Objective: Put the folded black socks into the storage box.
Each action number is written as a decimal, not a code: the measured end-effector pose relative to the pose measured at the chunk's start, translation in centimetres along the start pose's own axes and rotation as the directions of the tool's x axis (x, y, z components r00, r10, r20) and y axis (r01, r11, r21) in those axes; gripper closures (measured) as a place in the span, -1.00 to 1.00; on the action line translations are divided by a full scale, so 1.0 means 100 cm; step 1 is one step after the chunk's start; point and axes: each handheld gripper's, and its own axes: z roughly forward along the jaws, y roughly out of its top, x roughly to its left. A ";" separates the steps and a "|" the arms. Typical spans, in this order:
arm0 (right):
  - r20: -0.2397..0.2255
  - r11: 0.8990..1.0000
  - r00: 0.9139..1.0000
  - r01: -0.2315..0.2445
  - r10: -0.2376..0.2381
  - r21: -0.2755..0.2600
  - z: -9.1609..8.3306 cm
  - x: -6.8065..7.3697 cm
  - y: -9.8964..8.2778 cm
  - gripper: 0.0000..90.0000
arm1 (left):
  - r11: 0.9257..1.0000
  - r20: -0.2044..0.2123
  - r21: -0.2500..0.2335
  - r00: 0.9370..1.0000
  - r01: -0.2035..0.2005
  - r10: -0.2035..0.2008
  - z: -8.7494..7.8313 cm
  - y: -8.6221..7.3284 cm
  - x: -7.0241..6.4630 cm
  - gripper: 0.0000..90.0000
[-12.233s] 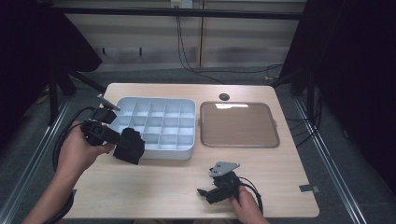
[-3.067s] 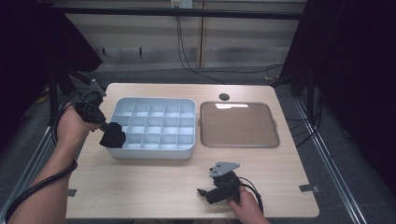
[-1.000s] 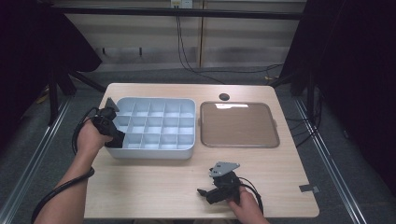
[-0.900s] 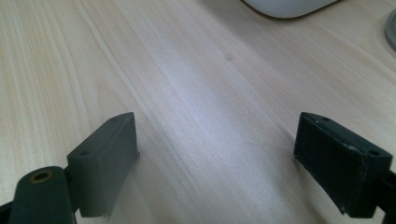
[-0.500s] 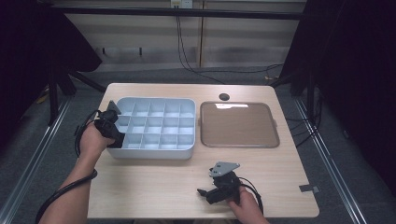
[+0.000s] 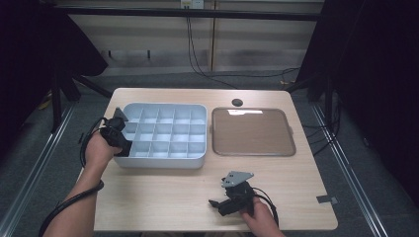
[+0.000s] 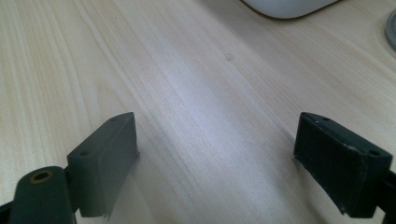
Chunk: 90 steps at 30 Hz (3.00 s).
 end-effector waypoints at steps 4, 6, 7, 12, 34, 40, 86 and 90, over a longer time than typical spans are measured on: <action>0.000 1.000 1.000 0.000 0.000 0.000 0.000 0.000 0.000 -0.71 | 1.000 0.001 -0.009 1.000 0.003 -0.003 -0.005 0.000 -0.003 0.91; 0.000 1.000 1.000 0.002 -0.002 -0.002 0.000 0.000 0.000 -0.71 | 1.000 0.003 -0.014 1.000 0.003 -0.003 -0.008 -0.001 -0.002 0.88; 0.000 1.000 1.000 0.003 -0.003 -0.002 0.000 0.000 0.000 -0.71 | 1.000 0.002 -0.016 1.000 0.010 -0.010 -0.009 -0.001 -0.002 0.87; 0.000 1.000 1.000 0.002 -0.002 -0.002 0.000 0.000 0.000 -0.71 | 1.000 -0.001 -0.026 1.000 0.006 -0.006 -0.019 -0.001 -0.003 0.82; 0.000 1.000 1.000 0.002 -0.002 -0.001 0.000 0.000 0.000 -0.71 | 0.997 -0.003 -0.070 1.000 0.019 -0.019 -0.050 -0.005 -0.002 0.25; 0.000 1.000 1.000 0.002 -0.002 -0.001 0.000 0.000 0.000 -0.71 | 0.996 0.000 -0.081 1.000 0.029 -0.029 -0.055 -0.006 -0.002 0.03; 0.000 1.000 1.000 0.001 -0.001 -0.001 0.000 0.000 0.000 -0.71 | 0.994 0.073 -0.105 0.997 0.028 -0.021 -0.065 -0.023 -0.009 -0.45; 0.000 1.000 1.000 0.001 -0.001 -0.001 0.000 0.000 0.000 -0.71 | 0.993 0.079 -0.116 0.997 0.030 -0.021 -0.068 -0.027 -0.008 -0.47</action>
